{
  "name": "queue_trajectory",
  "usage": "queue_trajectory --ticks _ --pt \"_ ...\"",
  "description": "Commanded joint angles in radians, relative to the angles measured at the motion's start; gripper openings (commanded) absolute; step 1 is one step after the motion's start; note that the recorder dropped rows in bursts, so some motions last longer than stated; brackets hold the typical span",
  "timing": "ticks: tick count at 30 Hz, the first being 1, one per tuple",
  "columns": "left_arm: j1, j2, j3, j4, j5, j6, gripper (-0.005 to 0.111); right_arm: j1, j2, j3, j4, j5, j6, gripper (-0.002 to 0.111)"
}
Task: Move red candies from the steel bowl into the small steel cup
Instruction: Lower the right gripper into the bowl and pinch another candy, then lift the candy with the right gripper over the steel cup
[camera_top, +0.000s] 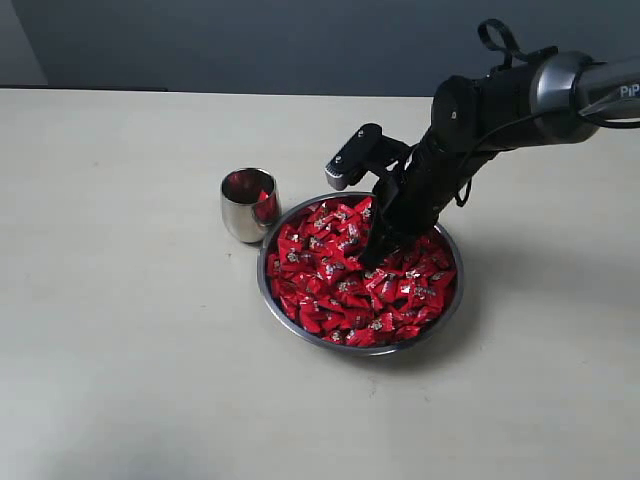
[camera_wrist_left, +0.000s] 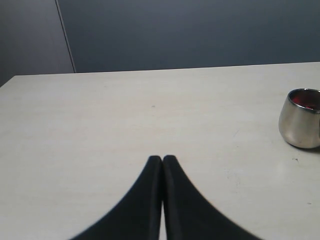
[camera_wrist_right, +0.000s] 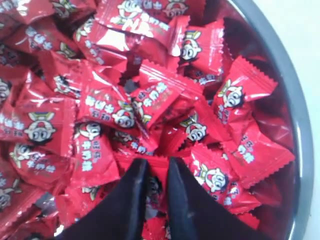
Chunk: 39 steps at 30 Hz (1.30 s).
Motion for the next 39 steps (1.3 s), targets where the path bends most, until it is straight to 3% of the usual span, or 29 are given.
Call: queue_trajectory --ticks 1,3,32,39 --pt "0.001 -0.004 0.004 -0.001 -0.002 -0.001 0.000 0.003 -0.002 -0.004 0.007 0.006 -0.001 0.004" --pt "0.001 -0.004 0.004 -0.001 -0.002 -0.001 0.000 0.003 -0.002 -0.004 0.007 0.006 -0.001 -0.001" --pt "0.001 -0.004 0.004 0.001 -0.002 -0.001 0.000 0.003 -0.140 -0.008 -0.013 -0.053 0.053 -0.001" --pt "0.001 -0.004 0.004 0.001 -0.002 -0.001 0.000 0.005 -0.060 -0.244 0.056 0.012 0.089 -0.001"
